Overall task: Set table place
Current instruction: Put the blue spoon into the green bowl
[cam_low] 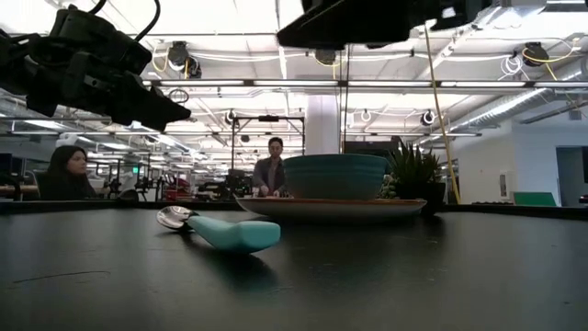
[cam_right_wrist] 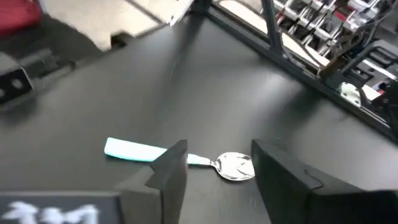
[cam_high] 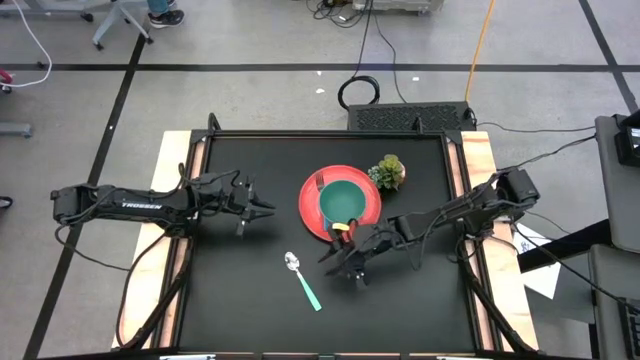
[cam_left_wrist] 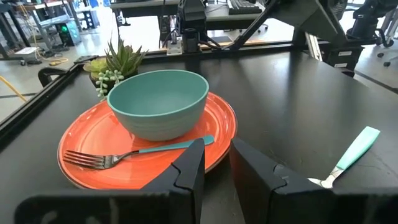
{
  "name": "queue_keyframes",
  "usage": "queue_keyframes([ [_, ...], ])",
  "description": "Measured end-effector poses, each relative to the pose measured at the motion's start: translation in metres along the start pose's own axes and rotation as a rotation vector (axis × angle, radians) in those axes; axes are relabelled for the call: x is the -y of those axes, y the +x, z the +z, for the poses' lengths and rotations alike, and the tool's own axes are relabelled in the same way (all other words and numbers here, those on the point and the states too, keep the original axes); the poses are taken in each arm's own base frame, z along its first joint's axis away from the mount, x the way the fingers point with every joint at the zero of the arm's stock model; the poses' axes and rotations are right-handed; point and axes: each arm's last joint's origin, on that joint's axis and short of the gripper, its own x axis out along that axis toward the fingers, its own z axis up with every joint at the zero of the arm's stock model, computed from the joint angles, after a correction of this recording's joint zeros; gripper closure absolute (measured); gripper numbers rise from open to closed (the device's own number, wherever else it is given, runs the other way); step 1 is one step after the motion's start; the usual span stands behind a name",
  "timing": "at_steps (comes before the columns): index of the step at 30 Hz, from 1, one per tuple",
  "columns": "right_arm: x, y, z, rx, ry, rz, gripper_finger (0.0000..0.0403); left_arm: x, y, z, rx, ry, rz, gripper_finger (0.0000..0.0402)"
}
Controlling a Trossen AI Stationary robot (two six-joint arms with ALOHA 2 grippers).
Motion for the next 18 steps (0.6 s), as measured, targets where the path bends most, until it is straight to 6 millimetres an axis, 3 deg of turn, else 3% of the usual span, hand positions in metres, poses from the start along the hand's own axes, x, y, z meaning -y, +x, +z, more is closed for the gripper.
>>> queue_keyframes([
  [7, 0.001, 0.028, -0.005, -0.105, -0.077, 0.049, 0.0202, 0.0, 0.0, -0.001, -0.013, -0.003, -0.002, 0.0321],
  [13, 0.006, 0.04, 0.006, -0.076, -0.185, 0.04, 0.0218, 0.0, 0.0, -0.002, -0.02, -0.002, -0.003, 0.0321],
  [18, 0.022, 0.043, 0.022, -0.035, -0.171, 0.049, 0.0239, 0.0, 0.0, -0.002, -0.022, 0.003, -0.004, 0.0321],
])
